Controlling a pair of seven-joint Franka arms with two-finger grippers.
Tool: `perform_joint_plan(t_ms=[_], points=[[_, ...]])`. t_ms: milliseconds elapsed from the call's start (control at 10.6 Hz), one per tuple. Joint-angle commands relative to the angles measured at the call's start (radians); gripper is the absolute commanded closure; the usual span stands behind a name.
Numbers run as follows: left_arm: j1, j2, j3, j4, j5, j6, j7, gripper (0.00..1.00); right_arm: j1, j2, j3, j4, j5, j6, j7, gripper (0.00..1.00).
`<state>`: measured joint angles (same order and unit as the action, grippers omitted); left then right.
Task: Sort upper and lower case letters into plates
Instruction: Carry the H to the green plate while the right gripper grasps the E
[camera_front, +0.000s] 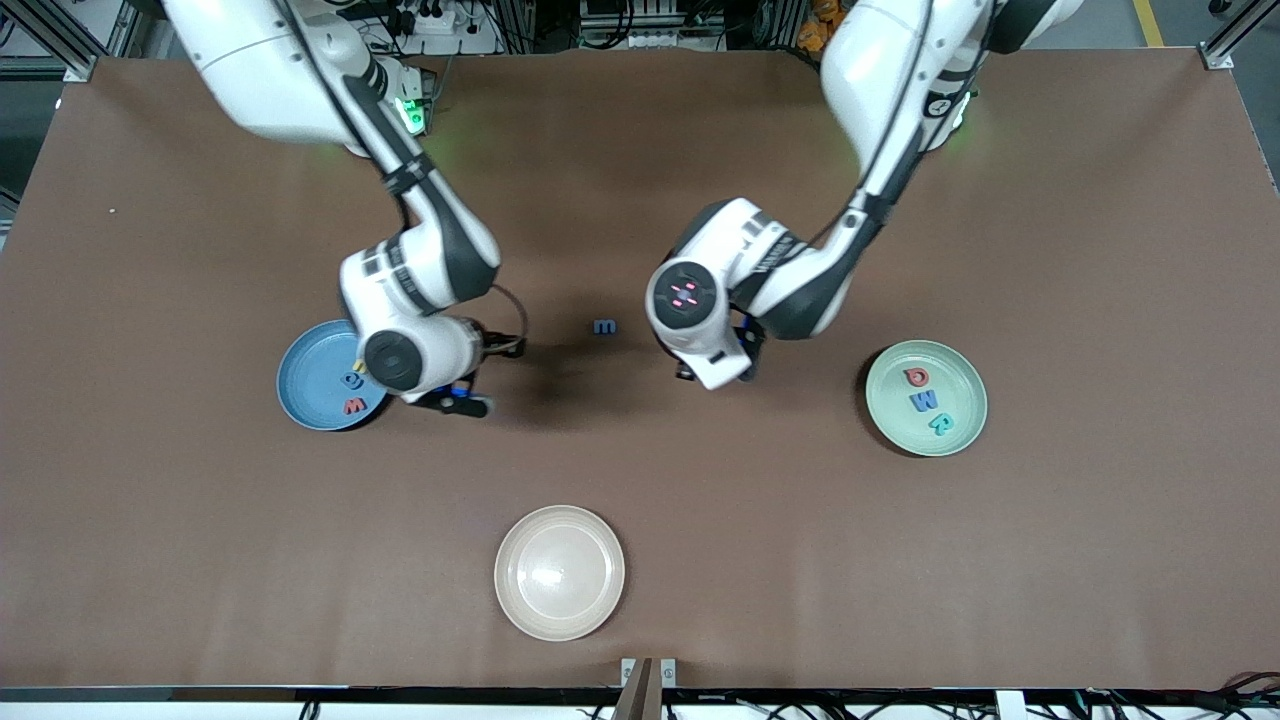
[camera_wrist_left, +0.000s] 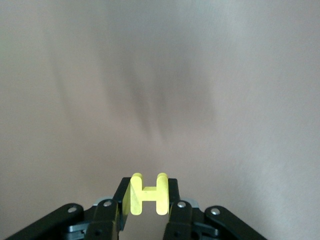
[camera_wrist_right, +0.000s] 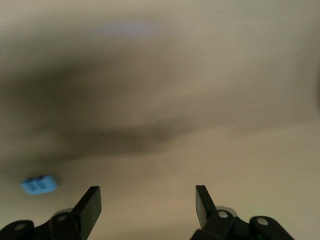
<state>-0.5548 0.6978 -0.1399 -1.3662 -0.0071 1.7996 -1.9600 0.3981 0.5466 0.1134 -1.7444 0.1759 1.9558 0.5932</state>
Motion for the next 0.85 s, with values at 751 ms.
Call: perform_joint_plan(t_ms=[751], points=[[0.539, -0.264, -0.01, -0.32, -0.019, -0.051, 1.151, 1.0, 0.264, 0.102, -0.017, -0.015, -0.125, 0.353, 0.149, 0.16]])
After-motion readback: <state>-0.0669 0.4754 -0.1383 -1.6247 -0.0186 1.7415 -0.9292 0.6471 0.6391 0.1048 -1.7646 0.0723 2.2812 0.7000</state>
